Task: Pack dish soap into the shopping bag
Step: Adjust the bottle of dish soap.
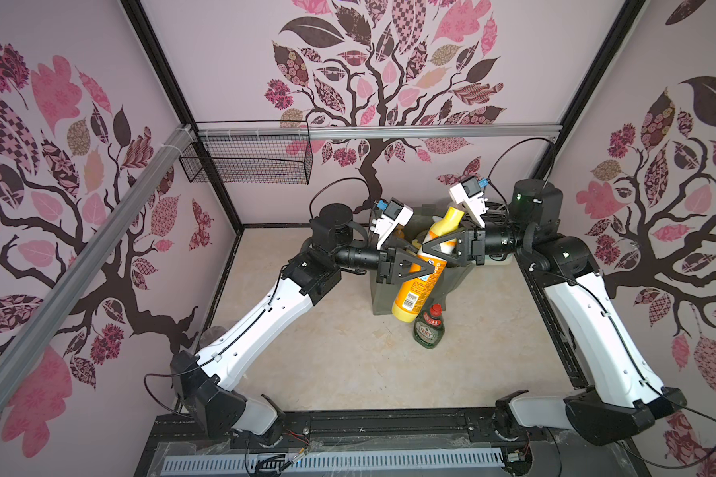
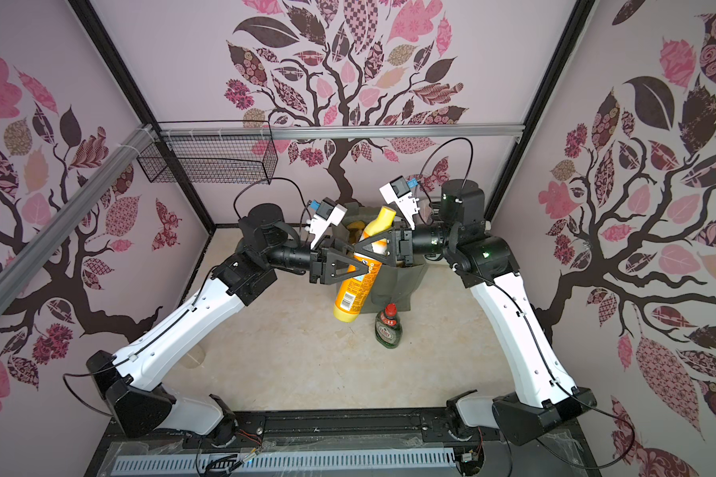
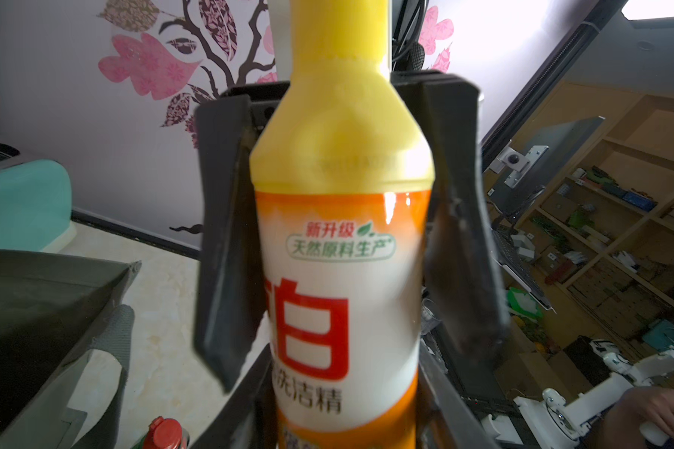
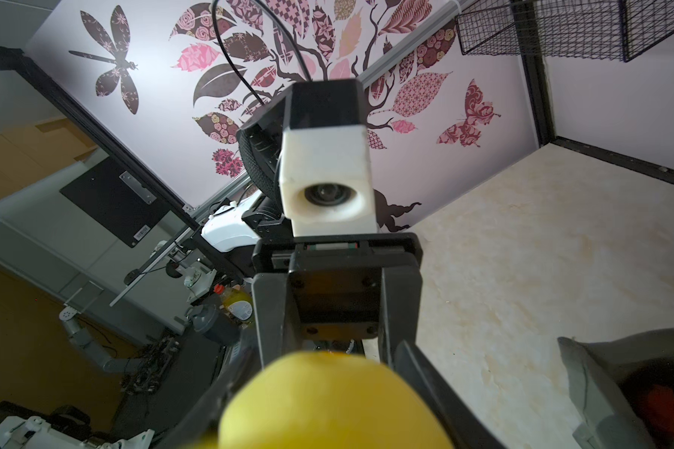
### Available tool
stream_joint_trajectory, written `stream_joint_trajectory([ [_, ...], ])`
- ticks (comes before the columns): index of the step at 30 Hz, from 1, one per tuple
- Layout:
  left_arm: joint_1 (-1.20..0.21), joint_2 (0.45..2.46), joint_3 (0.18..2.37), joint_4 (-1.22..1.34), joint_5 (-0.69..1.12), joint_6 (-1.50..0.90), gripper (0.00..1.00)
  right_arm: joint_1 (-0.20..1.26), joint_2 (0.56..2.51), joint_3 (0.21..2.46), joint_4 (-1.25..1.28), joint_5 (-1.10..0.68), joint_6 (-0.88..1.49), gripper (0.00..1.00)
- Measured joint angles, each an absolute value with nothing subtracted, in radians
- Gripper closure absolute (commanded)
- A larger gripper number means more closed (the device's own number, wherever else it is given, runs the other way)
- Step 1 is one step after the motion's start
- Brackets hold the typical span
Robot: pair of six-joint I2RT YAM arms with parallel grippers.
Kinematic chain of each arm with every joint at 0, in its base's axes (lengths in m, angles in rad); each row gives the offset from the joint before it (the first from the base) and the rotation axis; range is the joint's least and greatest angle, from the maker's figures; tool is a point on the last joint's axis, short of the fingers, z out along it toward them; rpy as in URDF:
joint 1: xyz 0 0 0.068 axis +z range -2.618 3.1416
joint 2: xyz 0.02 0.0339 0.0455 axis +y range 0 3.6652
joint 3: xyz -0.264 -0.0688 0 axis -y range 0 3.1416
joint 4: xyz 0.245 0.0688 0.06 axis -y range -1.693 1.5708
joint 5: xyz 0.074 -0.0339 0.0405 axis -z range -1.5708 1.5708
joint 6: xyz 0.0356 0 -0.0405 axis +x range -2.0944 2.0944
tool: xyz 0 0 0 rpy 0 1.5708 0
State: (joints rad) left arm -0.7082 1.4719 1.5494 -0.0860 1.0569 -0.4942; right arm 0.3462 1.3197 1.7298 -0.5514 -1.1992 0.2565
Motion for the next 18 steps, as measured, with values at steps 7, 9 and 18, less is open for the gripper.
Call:
stream_joint_trajectory([
  [7,-0.719,1.472,1.517,-0.055,1.027,-0.498,1.00,0.352,1.245,1.680,-0.510,-1.131,0.268,0.00],
  [9,-0.719,1.463,1.492,-0.030,1.014,-0.507,1.00,0.352,1.225,1.660,-0.507,-1.088,0.267,0.00],
  [18,-0.631,1.362,1.343,0.076,0.848,-0.596,1.00,0.350,1.032,1.397,-0.422,-0.905,0.298,0.00],
])
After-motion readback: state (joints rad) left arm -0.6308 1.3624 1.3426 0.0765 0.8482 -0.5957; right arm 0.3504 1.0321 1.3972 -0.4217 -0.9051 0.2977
